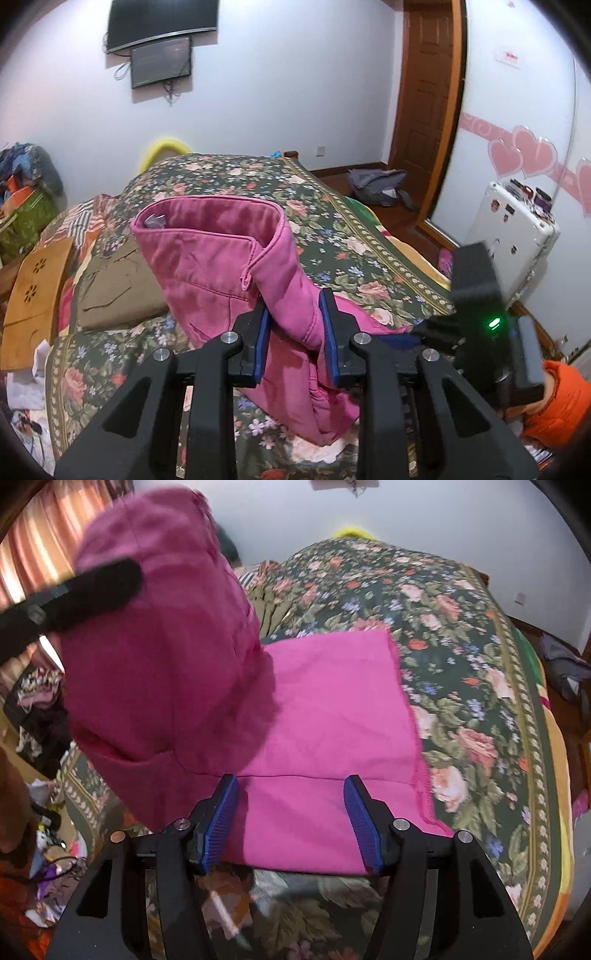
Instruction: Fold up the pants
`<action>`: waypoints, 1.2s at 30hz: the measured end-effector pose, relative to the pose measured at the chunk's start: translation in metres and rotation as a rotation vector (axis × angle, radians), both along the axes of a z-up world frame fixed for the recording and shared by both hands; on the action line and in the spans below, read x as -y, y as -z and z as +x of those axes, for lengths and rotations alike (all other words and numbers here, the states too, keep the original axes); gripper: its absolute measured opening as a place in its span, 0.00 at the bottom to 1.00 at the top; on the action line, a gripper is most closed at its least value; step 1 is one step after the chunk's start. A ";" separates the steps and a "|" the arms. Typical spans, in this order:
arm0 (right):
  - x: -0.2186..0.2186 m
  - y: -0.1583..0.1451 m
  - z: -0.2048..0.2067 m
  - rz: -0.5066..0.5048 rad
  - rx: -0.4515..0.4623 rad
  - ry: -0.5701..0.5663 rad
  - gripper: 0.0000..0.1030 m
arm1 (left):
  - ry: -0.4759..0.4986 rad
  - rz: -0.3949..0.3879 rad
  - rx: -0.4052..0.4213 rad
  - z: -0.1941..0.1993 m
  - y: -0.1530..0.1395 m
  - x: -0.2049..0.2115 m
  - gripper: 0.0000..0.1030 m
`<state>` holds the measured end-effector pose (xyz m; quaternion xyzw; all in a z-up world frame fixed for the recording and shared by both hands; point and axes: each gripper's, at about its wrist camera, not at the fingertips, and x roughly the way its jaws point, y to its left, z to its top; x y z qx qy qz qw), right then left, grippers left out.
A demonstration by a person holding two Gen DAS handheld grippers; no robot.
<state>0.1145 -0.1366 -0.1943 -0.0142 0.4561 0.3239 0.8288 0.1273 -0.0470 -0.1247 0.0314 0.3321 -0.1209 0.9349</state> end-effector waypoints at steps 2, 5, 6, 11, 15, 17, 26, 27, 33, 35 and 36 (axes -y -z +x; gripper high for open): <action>0.011 -0.005 -0.002 0.000 0.019 0.029 0.55 | 0.021 0.007 -0.011 0.003 0.001 0.007 0.24; 0.030 -0.005 0.000 -0.013 0.028 0.081 0.55 | 0.046 0.010 -0.034 0.007 0.006 0.015 0.24; 0.035 -0.003 0.001 -0.022 0.025 0.098 0.55 | 0.054 0.010 -0.044 0.009 0.008 0.019 0.24; 0.040 0.020 0.007 -0.046 -0.026 0.110 0.55 | 0.090 0.009 -0.090 0.017 0.018 0.035 0.24; 0.043 0.017 0.009 -0.027 -0.024 0.113 0.55 | 0.110 0.023 -0.129 0.024 0.030 0.048 0.24; 0.048 0.014 0.007 -0.031 -0.013 0.123 0.55 | 0.114 0.028 -0.146 0.028 0.037 0.053 0.24; 0.076 0.007 -0.004 -0.042 0.012 0.178 0.55 | 0.124 0.001 -0.264 0.044 0.073 0.060 0.29; 0.078 0.006 -0.005 -0.045 0.016 0.182 0.55 | 0.125 -0.004 -0.270 0.044 0.074 0.060 0.34; 0.088 -0.001 -0.008 -0.039 0.033 0.213 0.55 | 0.138 -0.015 -0.270 0.036 0.067 0.056 0.52; 0.089 -0.004 -0.008 -0.034 0.038 0.220 0.55 | 0.135 -0.030 -0.252 0.032 0.058 0.049 0.55; 0.089 -0.006 -0.009 -0.031 0.041 0.221 0.55 | 0.132 -0.039 -0.241 0.030 0.052 0.045 0.57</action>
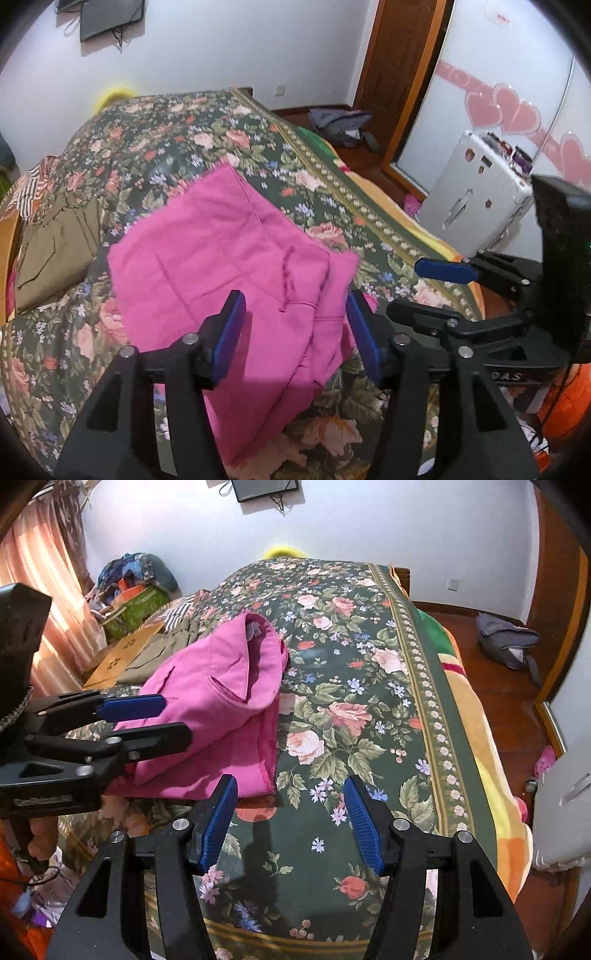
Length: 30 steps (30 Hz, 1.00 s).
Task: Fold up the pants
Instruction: 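Open the left gripper and withdraw both grippers from the pants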
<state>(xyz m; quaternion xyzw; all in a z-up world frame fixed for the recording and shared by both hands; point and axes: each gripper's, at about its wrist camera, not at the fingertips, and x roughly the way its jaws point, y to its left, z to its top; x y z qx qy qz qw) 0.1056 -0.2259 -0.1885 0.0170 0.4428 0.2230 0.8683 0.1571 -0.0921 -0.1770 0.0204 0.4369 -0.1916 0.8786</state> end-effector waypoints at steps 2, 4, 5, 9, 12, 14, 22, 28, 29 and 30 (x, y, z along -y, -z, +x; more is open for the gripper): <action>-0.001 -0.004 0.000 0.005 0.010 0.000 0.55 | -0.009 -0.007 0.024 0.000 -0.009 -0.008 0.59; -0.002 -0.008 0.000 0.008 0.020 -0.004 0.55 | -0.037 -0.001 0.062 0.000 -0.019 -0.018 0.61; -0.004 -0.010 -0.001 0.012 0.026 -0.006 0.55 | -0.049 0.003 0.075 0.001 -0.022 -0.024 0.62; -0.012 -0.021 -0.001 0.025 0.054 -0.018 0.55 | -0.126 0.038 0.091 0.021 -0.023 -0.053 0.63; -0.020 -0.025 0.000 0.040 0.065 -0.030 0.59 | -0.180 0.061 0.072 0.043 -0.015 -0.079 0.63; -0.029 -0.027 0.002 0.051 0.069 -0.036 0.59 | -0.199 0.071 0.060 0.055 -0.010 -0.092 0.63; -0.056 -0.013 0.016 0.106 0.025 -0.036 0.63 | -0.179 0.104 -0.007 0.105 0.020 -0.111 0.63; -0.055 0.007 0.030 0.031 -0.004 -0.024 0.63 | -0.144 0.133 -0.058 0.136 0.049 -0.111 0.63; -0.052 0.010 0.032 0.024 -0.010 -0.020 0.63 | -0.141 0.146 -0.068 0.140 0.055 -0.111 0.63; -0.049 0.014 0.035 0.017 -0.021 -0.016 0.63 | -0.137 0.159 -0.081 0.143 0.061 -0.111 0.63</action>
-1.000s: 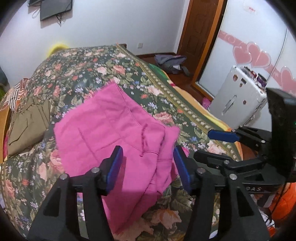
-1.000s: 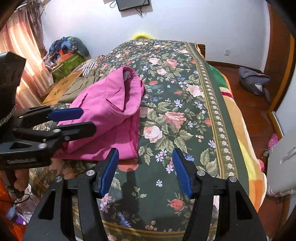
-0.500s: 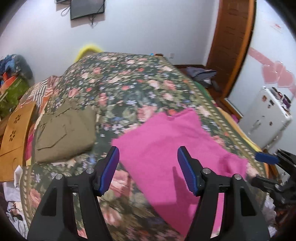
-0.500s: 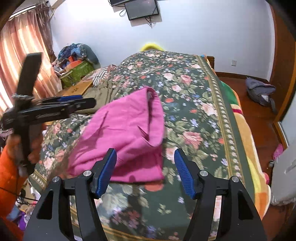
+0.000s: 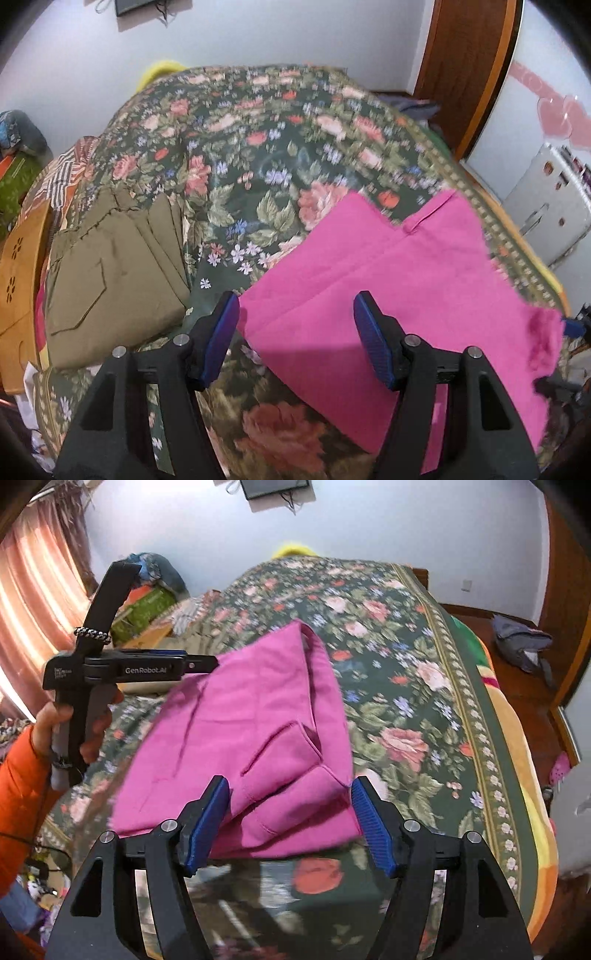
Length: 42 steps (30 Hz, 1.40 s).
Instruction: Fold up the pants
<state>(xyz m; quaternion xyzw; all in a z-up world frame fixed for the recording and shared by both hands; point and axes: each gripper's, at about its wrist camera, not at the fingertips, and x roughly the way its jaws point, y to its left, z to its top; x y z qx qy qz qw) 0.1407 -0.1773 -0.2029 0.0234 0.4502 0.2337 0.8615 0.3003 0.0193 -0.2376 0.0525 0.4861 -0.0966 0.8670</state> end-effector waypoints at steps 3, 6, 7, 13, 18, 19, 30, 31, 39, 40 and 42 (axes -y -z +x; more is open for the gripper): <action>0.009 0.008 0.007 -0.012 -0.015 0.013 0.63 | 0.002 -0.007 -0.021 0.004 0.012 -0.005 0.63; 0.020 0.013 0.021 -0.030 -0.014 0.040 0.63 | -0.006 -0.039 -0.018 0.001 0.015 -0.014 0.60; 0.022 0.014 0.026 -0.041 -0.010 0.050 0.63 | -0.010 -0.051 -0.019 -0.001 0.016 -0.017 0.57; 0.033 0.016 0.051 -0.076 0.001 0.116 0.63 | -0.034 -0.085 -0.035 -0.018 0.018 -0.028 0.49; 0.029 0.000 0.043 -0.021 0.019 0.091 0.63 | -0.034 -0.089 -0.030 -0.040 0.013 -0.029 0.43; 0.026 -0.004 0.038 -0.003 0.023 0.075 0.63 | -0.033 -0.088 -0.028 -0.044 0.012 -0.028 0.41; 0.000 0.022 0.055 0.076 -0.076 -0.027 0.47 | -0.037 -0.105 -0.017 -0.071 0.009 -0.027 0.16; 0.000 0.021 0.056 0.086 -0.079 -0.030 0.41 | -0.041 -0.115 -0.021 -0.074 0.008 -0.029 0.15; -0.002 0.009 0.034 0.122 -0.075 -0.089 0.24 | -0.074 -0.181 -0.041 -0.116 -0.003 -0.041 0.09; -0.001 0.008 0.031 0.123 -0.075 -0.096 0.23 | -0.077 -0.185 -0.041 -0.122 -0.005 -0.042 0.09; -0.001 0.003 0.021 0.122 -0.074 -0.117 0.22 | -0.083 -0.192 -0.039 -0.137 -0.013 -0.043 0.08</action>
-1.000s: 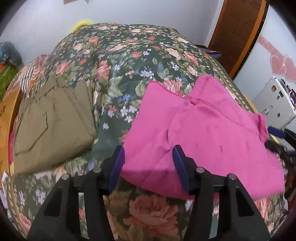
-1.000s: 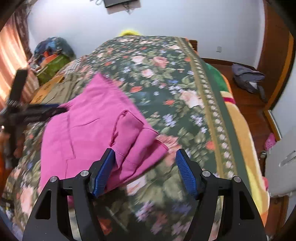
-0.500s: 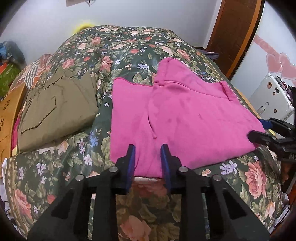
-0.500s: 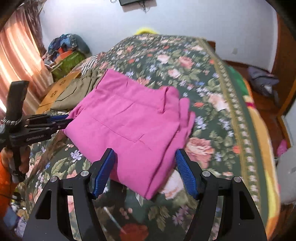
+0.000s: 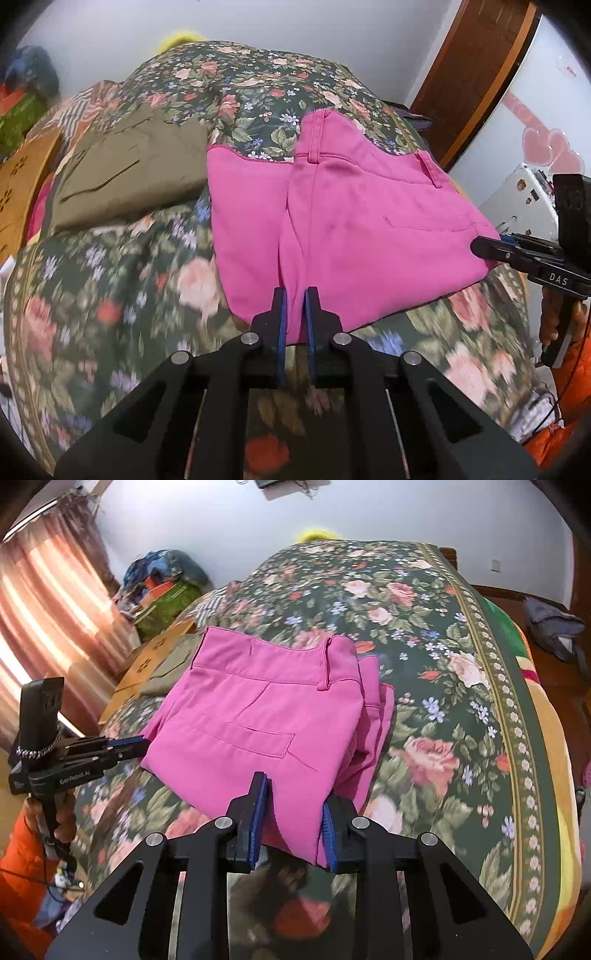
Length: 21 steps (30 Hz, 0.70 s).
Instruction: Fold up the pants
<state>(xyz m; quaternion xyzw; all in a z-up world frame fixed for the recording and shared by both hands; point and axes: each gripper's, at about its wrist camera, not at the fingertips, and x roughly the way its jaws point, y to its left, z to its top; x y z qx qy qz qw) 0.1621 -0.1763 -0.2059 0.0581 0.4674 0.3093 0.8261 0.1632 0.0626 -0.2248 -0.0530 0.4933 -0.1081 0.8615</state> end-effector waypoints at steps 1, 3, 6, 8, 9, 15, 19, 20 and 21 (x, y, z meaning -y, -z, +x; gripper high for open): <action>0.000 -0.004 -0.007 -0.003 0.004 -0.012 0.21 | -0.001 0.000 0.002 -0.007 -0.003 0.000 0.08; -0.001 -0.010 -0.018 -0.016 0.012 -0.030 0.21 | -0.001 0.011 0.012 -0.023 -0.009 0.001 0.08; -0.001 -0.015 -0.034 -0.031 0.020 -0.050 0.20 | -0.005 0.027 0.032 -0.043 -0.014 0.004 0.08; -0.001 -0.018 -0.045 -0.043 0.026 -0.058 0.20 | -0.011 0.021 0.033 -0.056 -0.015 0.005 0.08; 0.000 -0.019 -0.050 -0.044 0.024 -0.061 0.20 | -0.015 0.015 0.034 -0.063 -0.016 0.005 0.08; 0.004 -0.027 -0.067 -0.053 0.032 -0.044 0.23 | -0.039 -0.007 0.027 -0.083 -0.013 0.001 0.08; -0.001 -0.047 -0.071 -0.108 0.108 -0.040 0.23 | -0.085 0.034 0.012 -0.087 -0.007 -0.010 0.08; -0.003 -0.051 -0.069 -0.112 0.119 -0.043 0.23 | -0.095 0.029 0.009 -0.088 -0.006 -0.015 0.08; -0.007 -0.057 -0.067 -0.115 0.134 -0.053 0.23 | -0.111 0.030 0.007 -0.088 -0.005 -0.019 0.08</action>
